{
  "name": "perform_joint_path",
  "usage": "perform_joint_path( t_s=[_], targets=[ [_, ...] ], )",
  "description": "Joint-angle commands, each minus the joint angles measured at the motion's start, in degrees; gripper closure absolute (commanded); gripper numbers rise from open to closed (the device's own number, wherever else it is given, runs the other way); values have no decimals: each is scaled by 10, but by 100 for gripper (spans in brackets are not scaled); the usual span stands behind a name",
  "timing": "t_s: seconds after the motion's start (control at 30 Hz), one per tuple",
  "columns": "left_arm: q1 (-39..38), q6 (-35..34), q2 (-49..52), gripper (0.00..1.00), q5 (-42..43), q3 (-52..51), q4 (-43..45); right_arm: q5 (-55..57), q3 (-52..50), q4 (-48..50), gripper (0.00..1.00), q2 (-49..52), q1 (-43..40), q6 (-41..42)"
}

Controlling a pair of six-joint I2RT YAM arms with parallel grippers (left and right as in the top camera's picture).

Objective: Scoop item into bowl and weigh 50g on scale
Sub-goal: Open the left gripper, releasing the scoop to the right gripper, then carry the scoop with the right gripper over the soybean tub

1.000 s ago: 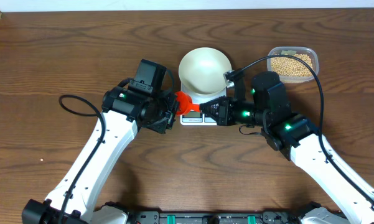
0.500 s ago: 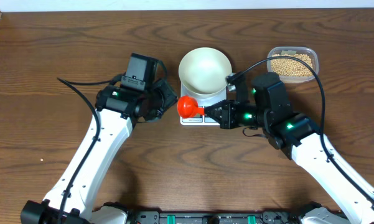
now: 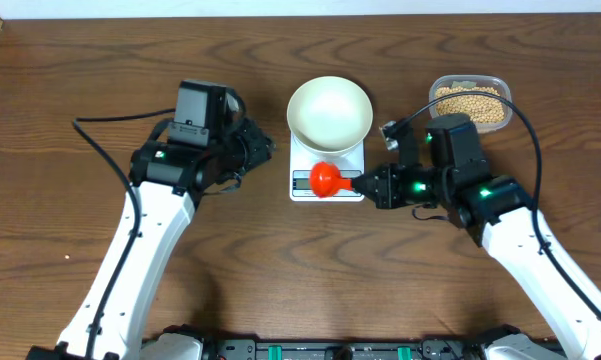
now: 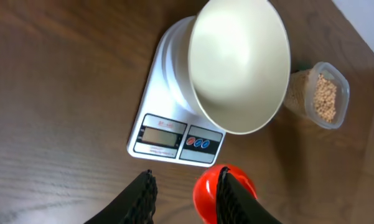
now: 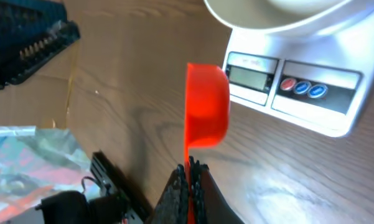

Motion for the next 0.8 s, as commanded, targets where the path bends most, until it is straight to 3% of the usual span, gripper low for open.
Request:
perform_joint_path(
  t_s=[0.0, 0.17, 0.33, 0.77],
  targets=[
    [4, 89, -13, 66, 3, 3, 3, 9, 63, -64, 99, -4, -16, -88],
    [4, 103, -13, 66, 3, 3, 10, 97, 169, -209, 99, -4, -17, -166],
    [4, 118, -13, 66, 3, 3, 14, 162, 245, -290, 99, -4, -17, -197],
    [4, 163, -13, 66, 10, 3, 14, 249, 313, -347, 99, -21, -52, -209]
  ],
)
